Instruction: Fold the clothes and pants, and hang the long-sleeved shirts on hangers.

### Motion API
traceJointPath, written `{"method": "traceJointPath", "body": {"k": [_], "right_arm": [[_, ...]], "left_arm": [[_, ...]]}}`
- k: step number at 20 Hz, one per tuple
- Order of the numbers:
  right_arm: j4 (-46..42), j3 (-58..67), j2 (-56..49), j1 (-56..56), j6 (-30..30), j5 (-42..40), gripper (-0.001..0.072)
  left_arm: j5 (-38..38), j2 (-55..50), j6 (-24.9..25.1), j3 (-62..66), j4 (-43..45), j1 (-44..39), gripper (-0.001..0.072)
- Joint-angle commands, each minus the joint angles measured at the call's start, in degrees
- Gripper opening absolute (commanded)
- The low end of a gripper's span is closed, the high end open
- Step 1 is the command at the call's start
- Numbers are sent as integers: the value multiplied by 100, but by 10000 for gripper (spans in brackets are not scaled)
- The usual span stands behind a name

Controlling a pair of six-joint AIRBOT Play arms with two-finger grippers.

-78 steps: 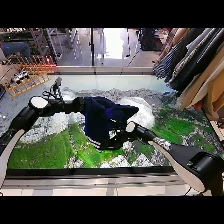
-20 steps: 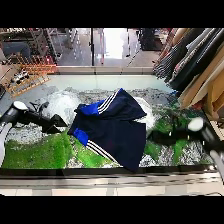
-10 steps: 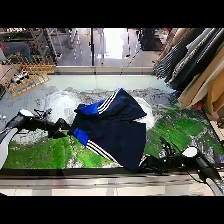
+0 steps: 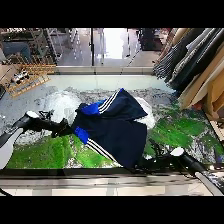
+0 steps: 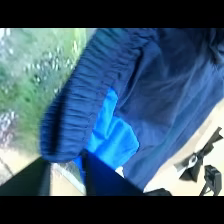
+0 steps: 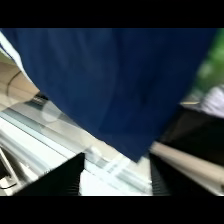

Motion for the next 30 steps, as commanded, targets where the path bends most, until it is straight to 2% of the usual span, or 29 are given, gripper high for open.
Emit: {"method": "traceJointPath", "body": {"k": [1, 2, 3, 4, 7, 8, 11, 13, 16, 19, 21, 23, 25, 27, 30], "right_arm": [[503, 7, -413, 437, -391, -640, 308], [573, 7, -424, 546, -437, -680, 129], [623, 7, -396, 605, -546, -590, 29], [605, 7, -297, 623, -549, -470, 11], [229, 151, 599, 621, -461, -225, 9], [-87, 396, 1071, 621, -271, -20, 9], [-1781, 1781, 2577, 621, 758, 601, 9], [-3027, 3217, 3519, 621, 1222, 1023, 9], [-3663, 5346, 4360, 621, 1338, 1137, 9], [-3633, 7171, 4516, 623, 1333, 874, 9], [-3633, 8111, 4419, 623, 1320, 531, 9], [-3644, 8666, 4260, 623, 1222, 136, 8], [-3875, 8946, 3943, 627, 1056, 85, 8], [-4214, 8859, 3421, 625, 1069, 522, 7], [-4308, 8140, 2317, 625, 1073, 1270, 7]], "left_arm": [[175, -11, -35, -2, -2, -7, 64], [168, -9, -26, 0, 0, -7, 17], [162, 0, 20, 0, -2, -7, 16], [105, 20, 74, 7, -9, -7, 15], [-278, 369, 490, 109, -44, 98, 13], [-470, 581, 605, 227, -42, 138, 13], [-1145, 1504, 704, 905, -46, 264, 13], [-1727, 2199, 708, 1558, -151, 264, 13], [-2177, 3289, 874, 2581, -1333, 269, 14], [-1904, 4266, 1300, 3484, -3357, 267, 15], [-1453, 4883, 1602, 3801, -4336, 267, 15], [-925, 5421, 1727, 3838, -4159, 267, 15], [-675, 5630, 1609, 3836, -3248, 267, 15], [-807, 5528, 946, 3652, -2253, 264, 15], [-1054, 5152, 824, 2339, -1921, 243, 15]]}}
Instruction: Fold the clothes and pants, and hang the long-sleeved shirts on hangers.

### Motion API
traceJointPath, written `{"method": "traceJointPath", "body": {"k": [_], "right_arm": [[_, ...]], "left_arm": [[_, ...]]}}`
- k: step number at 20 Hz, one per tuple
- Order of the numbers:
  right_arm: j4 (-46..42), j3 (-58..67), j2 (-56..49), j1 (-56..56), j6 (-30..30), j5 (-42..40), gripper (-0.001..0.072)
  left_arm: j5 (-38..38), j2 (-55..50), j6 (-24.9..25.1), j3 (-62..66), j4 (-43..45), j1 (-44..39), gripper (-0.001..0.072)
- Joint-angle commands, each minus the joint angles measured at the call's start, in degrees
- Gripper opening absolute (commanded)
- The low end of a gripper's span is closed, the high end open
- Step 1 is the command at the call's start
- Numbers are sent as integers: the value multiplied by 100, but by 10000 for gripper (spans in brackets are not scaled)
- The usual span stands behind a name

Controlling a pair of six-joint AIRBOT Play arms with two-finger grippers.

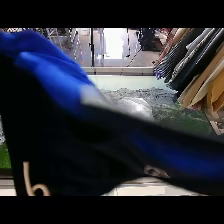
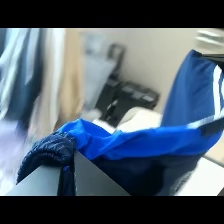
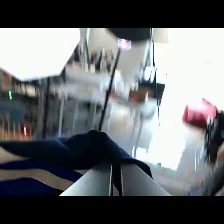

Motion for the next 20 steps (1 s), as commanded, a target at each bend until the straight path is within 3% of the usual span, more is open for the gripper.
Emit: {"method": "traceJointPath", "body": {"k": [1, 3, 6, 8, 10, 12, 15, 17, 20], "right_arm": [[-225, -728, -1246, 7, -39, 503, 7], [-192, -1622, -2096, 7, -107, -17, 7], [-74, -2590, -3460, 7, -129, -1370, 7], [-15, -2636, -4398, 7, -122, -2039, 7], [267, -2511, -5051, 7, -125, -2562, 8], [435, -2334, -5287, 7, -133, -2629, 8], [396, -2002, -5093, 4, -293, -1978, 8], [455, -1797, -4835, 9, -415, -1082, 8], [713, -1790, -4391, 9, -426, 774, 8]], "left_arm": [[20, -317, -247, -1488, 699, -68, 14], [627, -739, -63, -2756, 1147, -101, 15], [2634, -1781, 216, -4063, 1298, -122, 14], [3571, -2745, 332, -4103, 1117, -188, 15], [3897, -3650, 767, -3779, 328, -232, 14], [3814, -4347, 1056, -3195, -267, -286, 14], [3388, -4767, 1047, -2363, -199, -258, 14], [2671, -4739, 1001, -2153, -70, -96, 14], [942, -4710, 955, -2149, 450, 278, 13]]}}
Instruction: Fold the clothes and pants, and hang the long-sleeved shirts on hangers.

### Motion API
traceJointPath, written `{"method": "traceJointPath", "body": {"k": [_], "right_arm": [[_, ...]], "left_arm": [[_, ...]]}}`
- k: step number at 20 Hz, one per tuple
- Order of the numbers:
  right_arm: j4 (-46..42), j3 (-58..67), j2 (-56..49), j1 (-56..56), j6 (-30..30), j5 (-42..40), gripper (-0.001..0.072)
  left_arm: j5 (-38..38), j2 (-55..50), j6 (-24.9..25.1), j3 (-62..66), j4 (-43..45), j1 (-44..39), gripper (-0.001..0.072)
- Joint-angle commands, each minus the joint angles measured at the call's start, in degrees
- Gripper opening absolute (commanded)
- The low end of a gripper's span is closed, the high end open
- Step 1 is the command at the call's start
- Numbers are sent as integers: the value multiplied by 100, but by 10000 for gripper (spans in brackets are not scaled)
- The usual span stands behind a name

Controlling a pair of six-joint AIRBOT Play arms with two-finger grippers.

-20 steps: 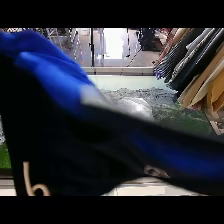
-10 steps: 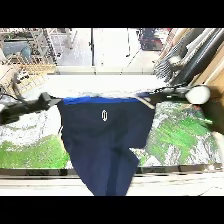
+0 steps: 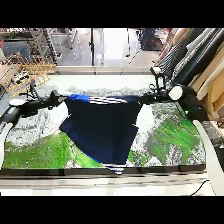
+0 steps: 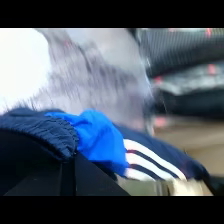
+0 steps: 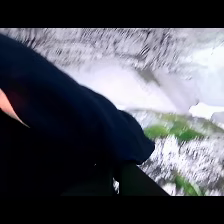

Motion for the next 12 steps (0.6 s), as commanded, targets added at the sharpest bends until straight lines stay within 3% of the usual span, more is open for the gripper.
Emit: {"method": "traceJointPath", "body": {"k": [1, 3, 5, 8, 12], "right_arm": [[555, 42, 363, 7, -83, 2465, 7], [1309, -389, 535, 48, -109, 3460, 10], [1617, -1110, 767, 247, -144, 3622, 8], [1932, -2334, 894, 804, -144, 3620, 7], [2404, -3746, 885, 1980, -404, 2973, 9]], "left_arm": [[-2046, -94, -212, 162, 901, 376, 13], [-3003, -94, -393, 162, 2085, 485, 13], [-3521, -107, -396, 160, 3145, 439, 13], [-3556, -157, -391, 157, 4046, 315, 14], [-3530, -321, -393, 157, 4406, 286, 14]]}}
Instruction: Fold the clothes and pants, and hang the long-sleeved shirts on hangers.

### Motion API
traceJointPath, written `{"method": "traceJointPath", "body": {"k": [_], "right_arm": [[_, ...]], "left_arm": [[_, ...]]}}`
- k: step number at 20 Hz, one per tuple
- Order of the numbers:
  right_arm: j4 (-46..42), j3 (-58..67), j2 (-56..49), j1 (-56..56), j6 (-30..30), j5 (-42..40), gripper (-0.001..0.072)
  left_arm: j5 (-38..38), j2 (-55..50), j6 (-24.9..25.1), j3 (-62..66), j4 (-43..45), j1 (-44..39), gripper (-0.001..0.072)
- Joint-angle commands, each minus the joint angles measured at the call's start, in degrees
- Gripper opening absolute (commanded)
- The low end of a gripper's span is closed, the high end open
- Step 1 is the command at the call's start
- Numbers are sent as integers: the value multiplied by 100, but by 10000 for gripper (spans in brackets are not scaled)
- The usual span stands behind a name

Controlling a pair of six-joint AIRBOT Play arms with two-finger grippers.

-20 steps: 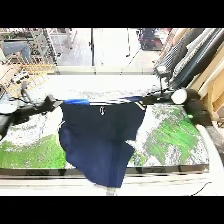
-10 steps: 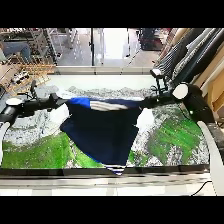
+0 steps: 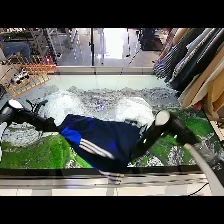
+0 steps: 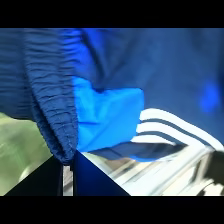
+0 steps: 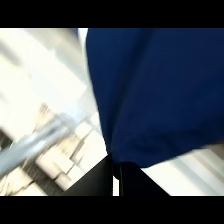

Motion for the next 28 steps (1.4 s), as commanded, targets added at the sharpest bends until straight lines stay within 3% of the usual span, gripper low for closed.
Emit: {"method": "traceJointPath", "body": {"k": [1, 2, 3, 4, 5, 6, 7, 8, 9, 13, 16, 20, 26, 27, 28], "right_arm": [[448, -1106, 28, 977, -146, -542, 8], [483, -1252, -7, 1268, -251, -686, 31], [527, -1300, -59, 1493, -306, -638, 146], [575, -1298, -94, 1646, -330, -494, 483], [570, -1287, -70, 1672, -448, -295, 671], [522, -1281, -2, 1565, -404, -173, 562], [520, -1281, 103, 1360, -328, -173, 537], [511, -1281, 256, 1027, -192, -289, 537], [437, -1281, 417, 654, -22, -446, 537], [-153, -1458, 758, -964, 925, -1462, 546], [-140, -1864, 697, -1631, 973, -2481, 546], [-162, -2000, 479, -1919, 944, -3047, 546], [1119, -1998, -435, -1714, -238, -3956, 541], [1272, -1987, -498, -1650, -363, -4277, 490], [1281, -1950, -560, -1585, -361, -4623, 337]], "left_arm": [[-146, -122, -20, 4, 581, -20, 15], [-116, -136, -17, 4, 586, -22, 19], [-44, -131, -17, 4, 584, -22, 28], [24, -129, -17, 7, 584, -22, 29], [68, -129, -20, 9, 586, -7, 30], [74, -129, -48, 28, 581, 11, 30], [70, -127, -175, 81, 581, 26, 111], [57, -114, -271, 153, 586, 28, 457], [31, -83, -369, 267, 584, 26, 670], [28, 227, -564, 745, 581, 26, 661], [31, 575, -619, 907, 507, 26, 661], [28, 905, -616, 907, 50, 22, 661], [28, 925, -597, 907, -883, -50, 660], [28, 925, -597, 907, -885, -66, 659], [28, 925, -599, 907, -885, -98, 657]]}}
